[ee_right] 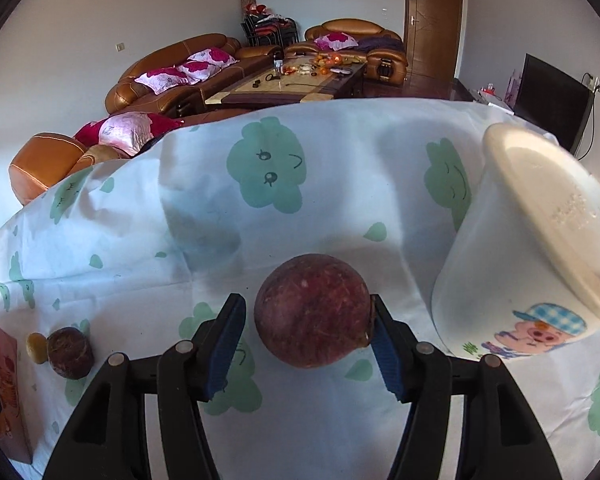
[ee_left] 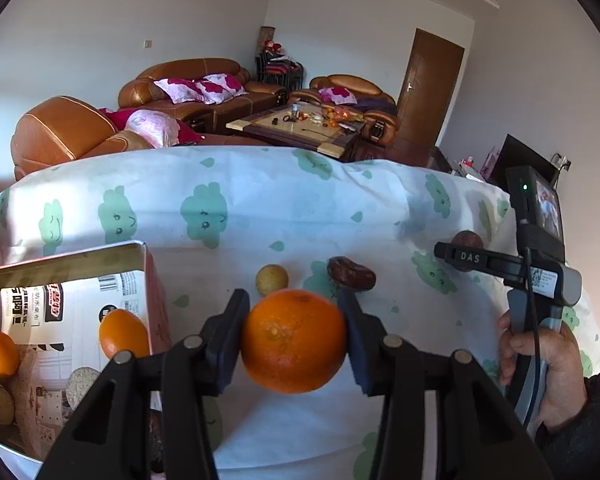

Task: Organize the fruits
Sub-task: 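Lift the orange and purple fruit and carry both over the gold tin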

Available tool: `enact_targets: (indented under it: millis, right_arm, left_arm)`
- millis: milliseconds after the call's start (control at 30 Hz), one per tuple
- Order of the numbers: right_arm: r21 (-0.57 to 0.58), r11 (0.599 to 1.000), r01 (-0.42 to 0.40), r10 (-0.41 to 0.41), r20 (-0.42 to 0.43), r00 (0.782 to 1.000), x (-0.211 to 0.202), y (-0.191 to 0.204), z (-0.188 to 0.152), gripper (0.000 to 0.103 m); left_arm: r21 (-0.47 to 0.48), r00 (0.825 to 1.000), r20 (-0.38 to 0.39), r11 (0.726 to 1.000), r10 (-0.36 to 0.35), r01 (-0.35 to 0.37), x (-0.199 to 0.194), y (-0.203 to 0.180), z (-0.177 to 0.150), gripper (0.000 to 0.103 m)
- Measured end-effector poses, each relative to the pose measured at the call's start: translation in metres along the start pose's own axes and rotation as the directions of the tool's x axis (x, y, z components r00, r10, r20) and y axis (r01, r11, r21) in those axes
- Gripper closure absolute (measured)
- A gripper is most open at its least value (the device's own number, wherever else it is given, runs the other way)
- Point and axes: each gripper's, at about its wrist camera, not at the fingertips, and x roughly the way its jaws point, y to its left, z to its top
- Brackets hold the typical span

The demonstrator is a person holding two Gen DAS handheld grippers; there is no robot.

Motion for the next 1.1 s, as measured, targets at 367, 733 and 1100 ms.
enact_targets:
  millis: [367,733,1100]
  right_arm:
    - [-0.024,0.999,-0.039,0.042,0.113,0.993,-0.031,0.008,-0.016,0.050]
    - [-0.079,0.987,-0.142,0.157,0.236,0.959,-0.105,0.061,-0.082,0.050]
    - [-0.112,0.978,-0.175,0.199,0.261,0.945,-0.130,0.088,-0.114,0.050]
  left_arm:
    - [0.030,0.998,-0.003,0.998,0.061,-0.061,0.004,-0.006,-0.005,0.056]
    - [0.062,0.986,0.038,0.984,0.162,-0.165,-0.006,-0.001,-0.012,0.056]
    - [0.087,0.986,0.050,0.983,0.158,-0.162,-0.028,0.010,-0.031,0.056]
